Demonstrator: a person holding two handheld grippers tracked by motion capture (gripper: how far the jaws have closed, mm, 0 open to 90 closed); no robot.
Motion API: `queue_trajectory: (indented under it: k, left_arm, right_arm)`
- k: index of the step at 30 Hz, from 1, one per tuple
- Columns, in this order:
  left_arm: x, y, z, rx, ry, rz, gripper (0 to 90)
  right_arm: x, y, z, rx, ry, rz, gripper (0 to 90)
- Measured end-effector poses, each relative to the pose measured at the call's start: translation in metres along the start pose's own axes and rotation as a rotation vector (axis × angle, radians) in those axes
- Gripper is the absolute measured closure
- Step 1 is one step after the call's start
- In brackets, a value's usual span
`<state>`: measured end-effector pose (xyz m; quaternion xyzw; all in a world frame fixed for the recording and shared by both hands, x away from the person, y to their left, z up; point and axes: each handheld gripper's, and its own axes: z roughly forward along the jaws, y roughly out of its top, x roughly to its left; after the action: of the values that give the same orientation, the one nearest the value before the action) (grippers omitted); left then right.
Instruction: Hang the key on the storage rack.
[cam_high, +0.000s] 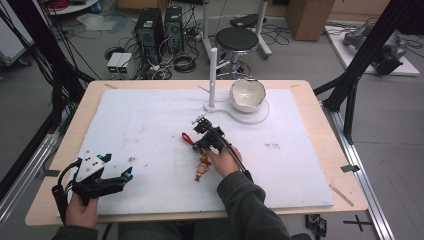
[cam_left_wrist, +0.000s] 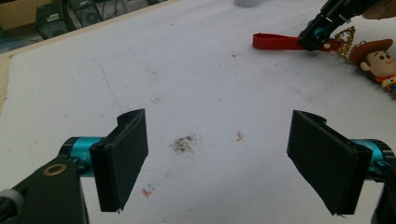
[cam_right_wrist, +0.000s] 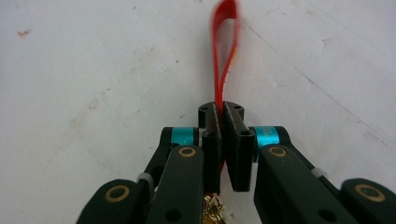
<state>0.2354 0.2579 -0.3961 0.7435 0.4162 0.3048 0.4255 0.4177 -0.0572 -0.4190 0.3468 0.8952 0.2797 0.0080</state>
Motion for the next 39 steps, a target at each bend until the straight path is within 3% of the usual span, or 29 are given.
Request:
queue_trajectory:
  k: [10, 18, 39]
  left_arm:
    - [0.001, 0.000, 0.000, 0.002, 0.001, 0.003, 20.8]
    - [0.000, 0.000, 0.000, 0.000, -0.003, 0.002, 20.8]
    - [-0.001, 0.001, 0.000, -0.002, -0.004, 0.003, 20.8]
  right_arm:
    - [0.003, 0.000, -0.010, -0.040, 0.042, -0.022, 86.1]
    - [0.004, -0.001, -0.027, -0.133, 0.094, -0.027, 86.1]
    - [0.012, -0.004, -0.068, -0.244, 0.115, -0.093, 86.1]
